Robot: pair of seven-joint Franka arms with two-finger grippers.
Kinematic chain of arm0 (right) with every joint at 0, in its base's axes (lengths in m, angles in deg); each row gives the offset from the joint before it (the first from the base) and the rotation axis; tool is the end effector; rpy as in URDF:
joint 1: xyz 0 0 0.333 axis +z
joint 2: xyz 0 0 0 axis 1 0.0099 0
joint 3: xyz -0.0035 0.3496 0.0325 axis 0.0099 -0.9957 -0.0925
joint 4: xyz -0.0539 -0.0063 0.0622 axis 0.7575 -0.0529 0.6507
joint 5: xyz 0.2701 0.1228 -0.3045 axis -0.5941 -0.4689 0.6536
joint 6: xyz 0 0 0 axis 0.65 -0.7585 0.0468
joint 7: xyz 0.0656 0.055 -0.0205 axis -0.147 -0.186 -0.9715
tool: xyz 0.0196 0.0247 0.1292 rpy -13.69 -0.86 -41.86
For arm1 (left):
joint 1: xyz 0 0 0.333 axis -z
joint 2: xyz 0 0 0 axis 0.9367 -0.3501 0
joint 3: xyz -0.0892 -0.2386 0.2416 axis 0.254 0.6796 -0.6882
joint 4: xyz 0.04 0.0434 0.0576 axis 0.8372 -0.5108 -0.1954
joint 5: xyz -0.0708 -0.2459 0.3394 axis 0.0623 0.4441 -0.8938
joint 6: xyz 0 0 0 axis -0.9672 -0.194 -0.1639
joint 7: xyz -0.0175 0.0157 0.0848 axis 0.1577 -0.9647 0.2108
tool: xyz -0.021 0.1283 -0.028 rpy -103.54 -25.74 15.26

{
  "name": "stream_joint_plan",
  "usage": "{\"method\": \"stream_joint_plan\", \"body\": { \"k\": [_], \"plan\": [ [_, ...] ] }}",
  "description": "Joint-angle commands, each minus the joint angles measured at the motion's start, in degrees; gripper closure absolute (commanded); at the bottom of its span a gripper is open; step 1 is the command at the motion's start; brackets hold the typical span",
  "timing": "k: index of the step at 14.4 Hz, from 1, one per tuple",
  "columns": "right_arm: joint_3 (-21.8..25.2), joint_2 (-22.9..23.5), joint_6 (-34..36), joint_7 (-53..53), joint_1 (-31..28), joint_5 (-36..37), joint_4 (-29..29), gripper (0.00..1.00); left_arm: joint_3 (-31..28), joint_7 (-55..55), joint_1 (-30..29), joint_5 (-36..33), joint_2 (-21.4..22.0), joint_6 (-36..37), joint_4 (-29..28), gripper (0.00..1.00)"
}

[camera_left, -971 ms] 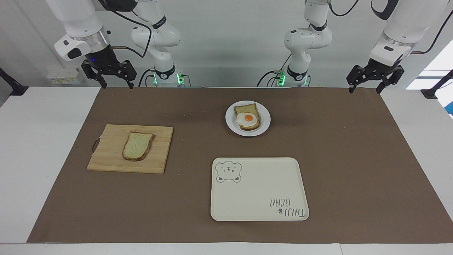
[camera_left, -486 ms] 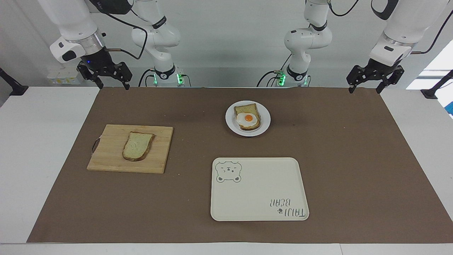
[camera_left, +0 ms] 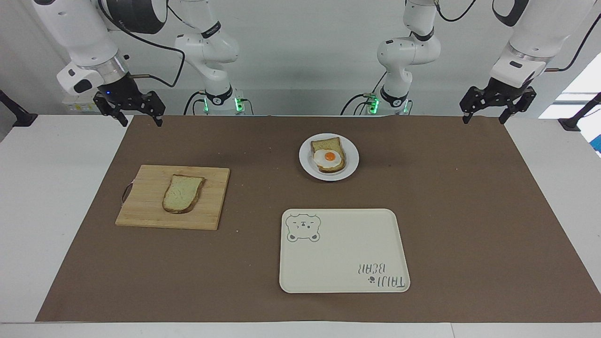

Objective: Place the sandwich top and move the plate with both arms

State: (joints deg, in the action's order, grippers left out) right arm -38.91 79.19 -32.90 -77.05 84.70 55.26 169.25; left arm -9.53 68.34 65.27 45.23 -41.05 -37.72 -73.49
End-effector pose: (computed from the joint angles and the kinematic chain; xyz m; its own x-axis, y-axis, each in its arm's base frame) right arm 0.5527 -0.0640 0.5831 0.9992 -0.0255 -0.0315 -0.0260 -0.9996 -0.0143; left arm 0.5550 -0.0163 0.6476 0.9929 -0.1181 0.0160 -0.1172 -0.9920 -0.0470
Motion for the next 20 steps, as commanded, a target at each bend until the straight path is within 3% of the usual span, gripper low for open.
{"method": "stream_joint_plan", "body": {
  "k": [1, 11, 13, 17, 20],
  "plan": [
    [-0.6, -0.8, -4.3, 1.7, -1.0, -0.8, 4.4, 0.00, 0.6, 0.3, -1.0, -0.8, 1.4, -0.6, -1.4, 0.00],
    [-0.6, 7.3, -24.4, 13.9, -5.8, -6.3, 15.0, 0.00, 0.6, 0.3, -1.0, -0.8, 1.4, -0.6, -1.4, 0.00],
    [-0.6, 11.0, -28.5, 14.7, -6.1, -6.7, 15.6, 0.00, 0.6, 0.3, -1.0, -0.8, 1.4, -0.6, -1.4, 0.00],
    [-0.6, 16.3, -33.7, 24.0, -7.7, -17.2, 15.7, 0.00, 0.6, 0.3, -1.0, -0.8, 1.4, -0.6, -1.4, 0.00],
    [-0.6, 18.4, -36.2, 27.6, -7.7, -19.6, 15.9, 0.00, 0.6, 0.3, -1.0, -0.8, 1.4, -0.6, -1.4, 0.00]
  ]
}}
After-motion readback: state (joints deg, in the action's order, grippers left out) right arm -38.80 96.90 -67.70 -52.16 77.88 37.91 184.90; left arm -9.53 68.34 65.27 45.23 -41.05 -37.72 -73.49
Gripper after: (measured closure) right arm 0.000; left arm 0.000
